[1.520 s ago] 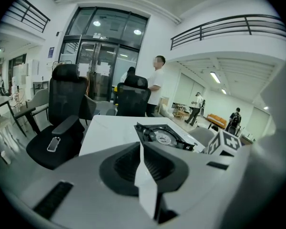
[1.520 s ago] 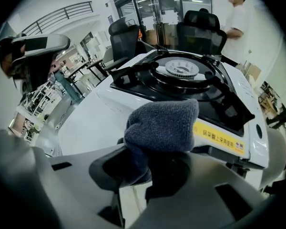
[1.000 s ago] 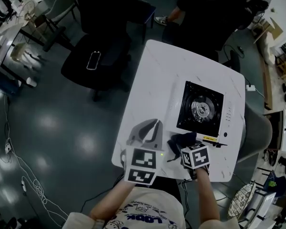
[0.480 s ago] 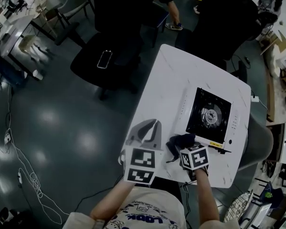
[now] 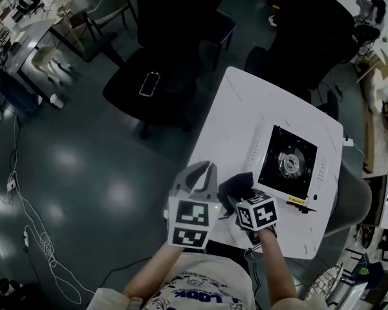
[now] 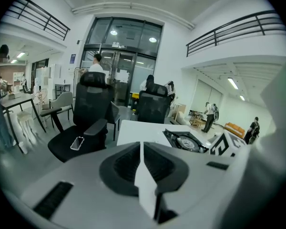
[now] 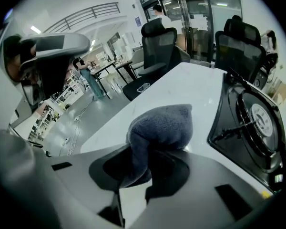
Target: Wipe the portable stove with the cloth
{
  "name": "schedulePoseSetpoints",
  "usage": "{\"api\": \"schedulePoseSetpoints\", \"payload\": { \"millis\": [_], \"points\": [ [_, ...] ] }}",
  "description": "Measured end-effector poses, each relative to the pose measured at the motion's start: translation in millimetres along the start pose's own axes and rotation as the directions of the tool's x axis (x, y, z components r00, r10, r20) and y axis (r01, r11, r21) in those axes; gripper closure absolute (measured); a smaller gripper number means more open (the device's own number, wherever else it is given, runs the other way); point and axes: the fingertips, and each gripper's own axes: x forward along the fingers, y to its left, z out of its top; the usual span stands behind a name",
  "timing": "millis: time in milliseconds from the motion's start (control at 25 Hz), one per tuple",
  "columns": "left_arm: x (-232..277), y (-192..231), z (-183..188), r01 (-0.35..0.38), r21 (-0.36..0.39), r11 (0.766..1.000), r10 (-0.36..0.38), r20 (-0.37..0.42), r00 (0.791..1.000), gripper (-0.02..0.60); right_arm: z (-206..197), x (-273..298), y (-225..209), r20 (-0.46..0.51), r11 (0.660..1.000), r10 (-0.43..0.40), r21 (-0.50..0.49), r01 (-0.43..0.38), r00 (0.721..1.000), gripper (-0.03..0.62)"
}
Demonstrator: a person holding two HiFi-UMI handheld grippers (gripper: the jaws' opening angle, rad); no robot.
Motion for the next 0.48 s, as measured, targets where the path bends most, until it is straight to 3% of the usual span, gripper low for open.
{"api": "schedulePoseSetpoints", "payload": {
  "millis": [280, 480],
  "points": [
    [-7.3, 8.0, 7.1, -0.020, -0.007, 1.000, 0.020, 0.019, 1.000, 0.551, 48.8, -21.6, 30.3, 0.146, 0.999, 0.032, -0.004, -0.032, 0.989, 0.496],
    [-11.0, 5.9, 14.1, -0.021, -0.008, 1.000, 0.021, 0.039, 0.999, 0.551, 80.7, -54.2, 34.0, 0.290, 1.000, -0.027, 0.011, 0.024, 0.957, 0.496]
  ]
}}
